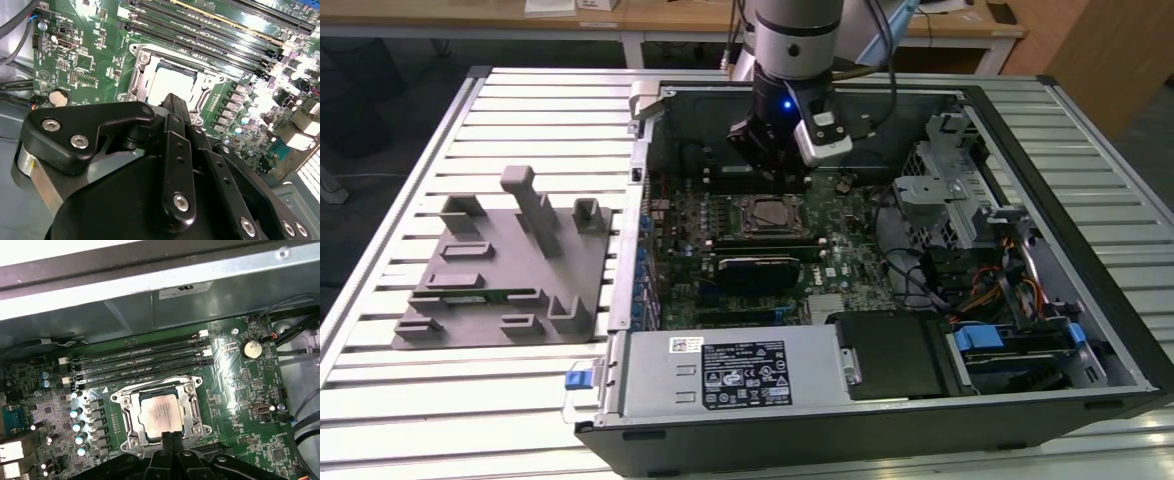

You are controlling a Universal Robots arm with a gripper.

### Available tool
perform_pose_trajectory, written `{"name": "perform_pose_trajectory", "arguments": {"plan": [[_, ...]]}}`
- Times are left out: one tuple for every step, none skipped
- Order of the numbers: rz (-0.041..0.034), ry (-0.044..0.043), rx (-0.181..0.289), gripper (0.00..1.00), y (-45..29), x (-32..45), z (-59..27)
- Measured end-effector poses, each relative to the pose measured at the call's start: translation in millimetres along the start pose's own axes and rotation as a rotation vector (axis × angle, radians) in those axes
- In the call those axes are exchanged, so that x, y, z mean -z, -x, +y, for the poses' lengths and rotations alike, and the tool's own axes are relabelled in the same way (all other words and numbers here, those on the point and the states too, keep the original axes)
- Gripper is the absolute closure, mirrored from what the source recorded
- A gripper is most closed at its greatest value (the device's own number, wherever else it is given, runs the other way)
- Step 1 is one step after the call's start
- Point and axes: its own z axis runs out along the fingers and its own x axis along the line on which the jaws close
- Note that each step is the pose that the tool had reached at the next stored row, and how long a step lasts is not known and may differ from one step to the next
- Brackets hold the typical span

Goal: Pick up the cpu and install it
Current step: 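Install the second cpu locking lever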

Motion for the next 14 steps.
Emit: {"name": "perform_pose_trajectory", "arguments": {"plan": [[0.0000,0.0002,0.000,0.89,0.0,1.1,0.0],[0.0000,0.0001,0.000,0.89,0.0,2.1,0.1],[0.0000,0.0000,0.000,0.89,0.1,3.3,0.1],[0.0000,0.0000,0.000,0.89,0.1,4.6,0.1],[0.0000,0.0000,0.000,0.89,0.2,6.3,0.2],[0.0000,0.0000,0.000,0.89,0.2,7.9,0.2],[0.0000,0.0000,0.000,0.89,0.2,9.5,0.2],[0.0001,0.0000,0.000,0.89,0.3,10.1,0.3],[0.0000,0.0006,0.000,0.89,0.3,10.1,0.3],[0.0000,0.0007,0.000,0.89,0.3,10.1,0.3],[0.0000,0.0007,0.000,0.89,0.3,10.1,0.3],[0.0001,0.0006,0.000,0.89,0.3,10.1,0.3],[0.0001,0.0006,0.000,0.89,0.3,10.1,0.3],[0.0002,0.0006,0.000,0.89,0.3,10.2,0.1]]}}
